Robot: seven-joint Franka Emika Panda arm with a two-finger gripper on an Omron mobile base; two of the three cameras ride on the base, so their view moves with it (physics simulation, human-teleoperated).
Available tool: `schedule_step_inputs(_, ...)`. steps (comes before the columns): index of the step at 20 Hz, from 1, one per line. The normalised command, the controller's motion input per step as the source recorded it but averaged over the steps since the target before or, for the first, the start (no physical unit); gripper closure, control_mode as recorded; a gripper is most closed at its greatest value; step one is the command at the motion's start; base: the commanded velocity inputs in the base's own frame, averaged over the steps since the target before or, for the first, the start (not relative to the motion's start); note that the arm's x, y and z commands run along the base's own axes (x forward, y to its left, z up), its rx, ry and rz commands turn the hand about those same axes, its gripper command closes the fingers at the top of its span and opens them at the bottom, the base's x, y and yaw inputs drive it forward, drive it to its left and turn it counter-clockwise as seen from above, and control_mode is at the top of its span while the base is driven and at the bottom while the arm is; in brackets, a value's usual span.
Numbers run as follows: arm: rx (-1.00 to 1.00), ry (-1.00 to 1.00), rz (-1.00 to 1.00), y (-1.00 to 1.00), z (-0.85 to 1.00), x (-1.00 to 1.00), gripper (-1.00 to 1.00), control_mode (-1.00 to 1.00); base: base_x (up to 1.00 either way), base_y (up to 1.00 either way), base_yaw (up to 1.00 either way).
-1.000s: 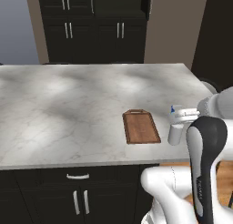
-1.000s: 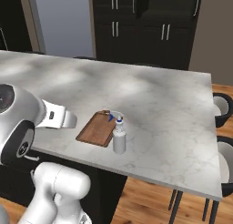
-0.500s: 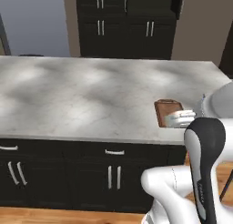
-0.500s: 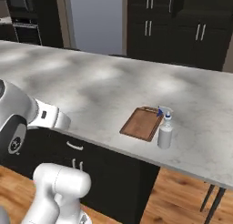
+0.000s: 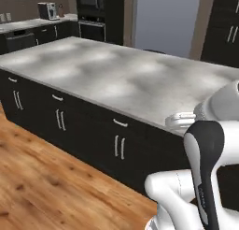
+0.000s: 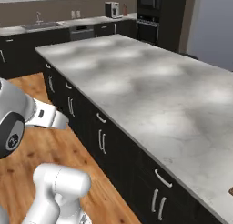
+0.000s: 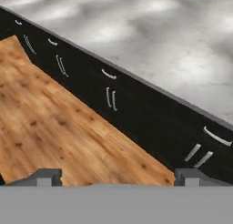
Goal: Grab the spray bottle from the cabinet, then place it next to the cutting board for sanitizing. Then grab the dish brush from the countertop next to the sink and place it next to the cutting board.
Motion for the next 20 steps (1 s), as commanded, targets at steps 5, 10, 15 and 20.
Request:
schedule_step_inputs(5,0.0,0.0,0.0,0.0,0.0,0.0,-1.0,1.0,0.3,0.52,0.79)
schedule_step_inputs(10,0.0,0.0,0.0,0.0,0.0,0.0,-1.0,1.0,0.92,0.38,0.48)
schedule_step_inputs(15,0.0,0.0,0.0,0.0,0.0,0.0,-1.0,1.0,1.0,-0.09,0.36)
schedule_step_inputs(20,0.0,0.0,0.0,0.0,0.0,0.0,-1.0,1.0,1.0,0.11,0.33)
